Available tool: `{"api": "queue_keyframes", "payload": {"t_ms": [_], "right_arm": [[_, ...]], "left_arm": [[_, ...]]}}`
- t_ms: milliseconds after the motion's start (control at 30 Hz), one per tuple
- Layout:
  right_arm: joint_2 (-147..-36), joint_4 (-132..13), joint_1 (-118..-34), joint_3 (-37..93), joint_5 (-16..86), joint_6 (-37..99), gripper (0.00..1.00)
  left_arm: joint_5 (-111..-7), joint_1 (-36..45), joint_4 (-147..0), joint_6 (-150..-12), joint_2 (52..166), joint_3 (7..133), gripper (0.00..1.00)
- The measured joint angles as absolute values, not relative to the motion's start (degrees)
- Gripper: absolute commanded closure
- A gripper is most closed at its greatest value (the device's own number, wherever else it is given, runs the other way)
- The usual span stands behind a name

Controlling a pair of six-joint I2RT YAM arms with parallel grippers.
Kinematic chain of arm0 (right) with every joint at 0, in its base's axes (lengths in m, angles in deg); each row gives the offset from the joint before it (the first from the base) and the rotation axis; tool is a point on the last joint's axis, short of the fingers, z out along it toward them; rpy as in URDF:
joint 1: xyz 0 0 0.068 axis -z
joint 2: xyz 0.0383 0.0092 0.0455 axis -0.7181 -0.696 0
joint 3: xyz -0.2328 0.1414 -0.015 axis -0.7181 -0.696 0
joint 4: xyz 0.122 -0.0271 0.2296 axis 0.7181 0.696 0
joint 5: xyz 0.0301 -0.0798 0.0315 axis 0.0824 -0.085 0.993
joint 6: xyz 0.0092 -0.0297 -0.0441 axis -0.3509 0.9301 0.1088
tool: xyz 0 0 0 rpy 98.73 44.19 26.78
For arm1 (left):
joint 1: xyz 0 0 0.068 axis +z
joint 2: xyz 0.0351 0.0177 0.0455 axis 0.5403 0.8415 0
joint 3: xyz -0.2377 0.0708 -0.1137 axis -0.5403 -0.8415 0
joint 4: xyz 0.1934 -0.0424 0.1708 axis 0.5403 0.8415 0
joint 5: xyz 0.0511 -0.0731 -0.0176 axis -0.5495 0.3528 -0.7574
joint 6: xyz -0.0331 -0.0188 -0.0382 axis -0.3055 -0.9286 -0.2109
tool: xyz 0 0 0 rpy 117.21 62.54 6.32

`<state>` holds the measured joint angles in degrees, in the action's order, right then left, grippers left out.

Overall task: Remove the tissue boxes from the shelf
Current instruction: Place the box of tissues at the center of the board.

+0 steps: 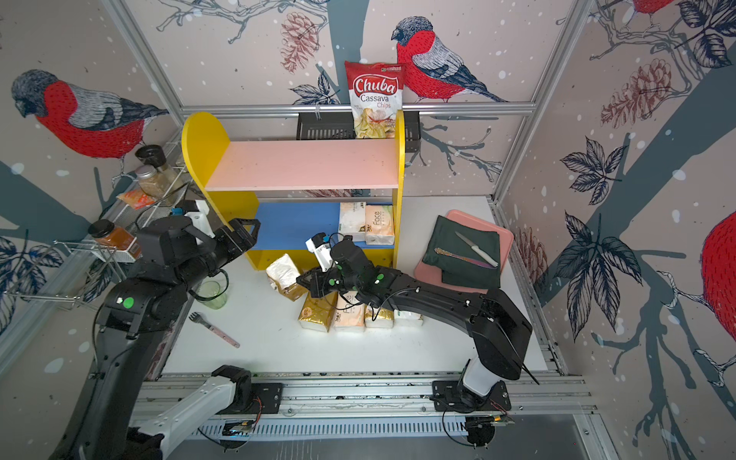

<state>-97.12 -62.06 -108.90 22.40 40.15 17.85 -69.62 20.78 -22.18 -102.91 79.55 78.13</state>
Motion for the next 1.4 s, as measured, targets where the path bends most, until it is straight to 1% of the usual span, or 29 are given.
{"api": "queue_keyframes", "payload": {"t_ms": [133,300,467,567,600,633,667,700,767,800,867,933,1033,1133,1300,1400], "right_arm": [[-101.6,-55.5,-114.1,28.0,34.0,26.2,1.0],[-109.1,-48.1,-121.0,35.4,22.2,36.0,1.0],[-116.0,-43.5,-126.4,39.3,9.5,43.3,1.0],[-118.8,-42.4,-128.0,40.5,3.9,45.8,1.0],[-119.4,-41.8,-128.2,40.7,2.5,46.8,0.98],[-119.9,-41.4,-128.4,40.7,1.3,46.9,0.9],[-120.2,-40.8,-128.4,40.8,0.3,46.9,0.74],[-120.3,-40.2,-128.5,40.8,-0.4,46.9,0.64],[-120.3,-39.3,-128.6,40.8,-1.3,46.9,0.49],[-120.3,-39.0,-128.6,40.9,-1.6,46.9,0.44],[-120.2,-38.1,-128.6,40.9,-1.7,46.8,0.37],[-119.4,-37.1,-128.6,40.9,-1.6,46.5,0.33],[-116.5,-37.1,-128.5,40.1,-0.5,44.8,0.29],[-113.2,-38.0,-127.6,38.2,1.8,42.2,0.28],[-107.4,-39.4,-123.3,34.7,5.3,37.2,0.28],[-103.2,-40.6,-121.0,31.6,6.9,35.1,0.28]], "left_arm": [[-69.7,21.5,-19.8,-101.4,80.8,80.7,0.15],[-69.7,21.7,-18.4,-100.4,81.2,80.4,0.15],[-69.6,21.7,-18.3,-100.0,80.6,78.5,0.15],[-69.6,21.8,-18.4,-99.8,80.3,77.6,0.15],[-69.6,21.8,-18.4,-99.7,80.2,77.2,0.14],[-69.4,21.8,-18.4,-99.7,80.2,76.9,0.14],[-69.3,21.9,-18.4,-99.6,80.2,76.5,0.14],[-69.1,21.9,-18.5,-99.6,80.2,76.1,0.14],[-68.4,21.9,-18.7,-99.6,80.1,75.4,0.14],[-68.3,22.0,-19.0,-99.6,80.1,75.0,0.14],[-68.1,22.0,-19.4,-99.6,80.1,74.4,0.14],[-67.9,22.0,-19.7,-99.6,80.2,74.0,0.14],[-67.4,22.1,-20.1,-99.6,80.5,73.6,0.14],[-66.9,22.2,-20.8,-99.6,80.6,73.1,0.14],[-66.4,22.2,-21.9,-99.6,80.5,71.3,0.15],[-64.1,22.3,-24.4,-99.8,80.4,68.2,0.2]]}}
